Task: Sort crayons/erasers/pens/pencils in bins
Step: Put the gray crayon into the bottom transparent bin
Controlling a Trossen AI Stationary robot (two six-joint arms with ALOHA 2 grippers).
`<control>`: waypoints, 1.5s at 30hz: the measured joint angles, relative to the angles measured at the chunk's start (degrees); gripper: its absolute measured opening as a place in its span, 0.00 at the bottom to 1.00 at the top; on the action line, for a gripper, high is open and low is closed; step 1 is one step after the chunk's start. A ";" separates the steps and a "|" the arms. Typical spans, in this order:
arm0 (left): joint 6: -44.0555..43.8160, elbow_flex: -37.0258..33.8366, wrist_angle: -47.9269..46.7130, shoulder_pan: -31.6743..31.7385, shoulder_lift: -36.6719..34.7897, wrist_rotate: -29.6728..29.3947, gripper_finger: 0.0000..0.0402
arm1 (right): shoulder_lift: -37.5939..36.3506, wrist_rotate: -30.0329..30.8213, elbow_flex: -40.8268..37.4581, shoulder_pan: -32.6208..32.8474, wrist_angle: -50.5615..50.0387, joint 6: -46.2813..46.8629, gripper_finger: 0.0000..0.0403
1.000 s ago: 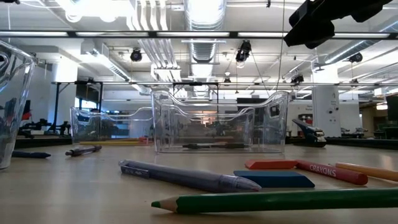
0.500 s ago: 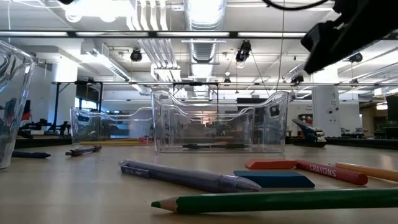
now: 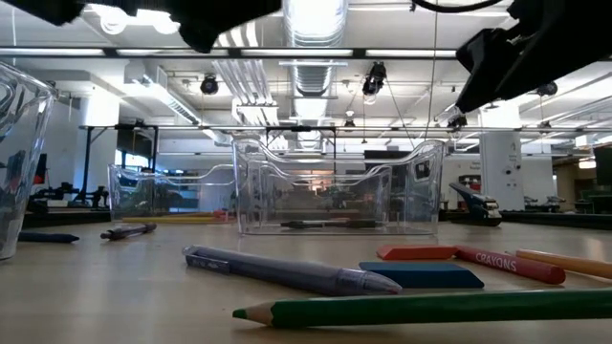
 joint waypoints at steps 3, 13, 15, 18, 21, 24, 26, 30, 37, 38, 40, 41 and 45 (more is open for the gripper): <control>1.29 1.17 0.74 3.08 1.75 0.05 0.40 | 0.00 0.27 0.00 -0.72 -0.01 -4.07 0.63; 4.04 2.22 1.23 10.23 2.84 2.06 0.40 | 0.00 5.72 0.00 -2.40 0.12 -4.63 0.61; 4.04 2.04 1.17 10.30 2.84 2.48 0.40 | 0.00 5.68 0.05 -2.33 0.29 -3.63 0.59; 4.05 1.93 1.14 10.21 2.78 3.46 0.40 | 0.00 5.70 0.11 -2.31 1.48 -2.37 0.57; 4.01 1.85 1.20 10.15 2.71 6.71 0.40 | 0.00 5.97 0.13 -2.33 3.16 0.04 0.55; 3.87 2.07 1.20 9.86 2.71 8.23 0.40 | 0.00 6.01 0.15 -2.31 3.86 2.25 0.54; 1.70 2.08 1.29 9.58 2.71 8.39 0.40 | 0.00 5.89 0.15 -2.31 3.25 2.86 0.54; -4.63 1.56 1.15 8.79 2.71 9.58 0.40 | 0.00 1.53 0.15 -2.30 2.46 6.67 0.54; -8.48 1.15 1.18 4.21 2.74 14.03 0.40 | 0.00 -10.72 0.20 -1.50 -0.64 20.65 0.54; -8.24 1.21 1.44 3.51 3.04 14.05 0.40 | 0.00 -11.67 0.22 -0.99 -1.95 23.24 0.54; -8.09 1.33 2.39 2.28 3.72 14.05 0.40 | 0.01 -12.74 0.22 0.27 -4.82 28.74 0.54; -8.09 1.35 3.31 1.85 4.17 14.02 0.40 | 0.02 -12.88 0.22 1.08 -6.53 31.88 0.54; -8.05 1.86 5.71 1.42 5.96 13.95 0.40 | 0.02 -12.72 0.22 5.07 -13.25 45.15 0.54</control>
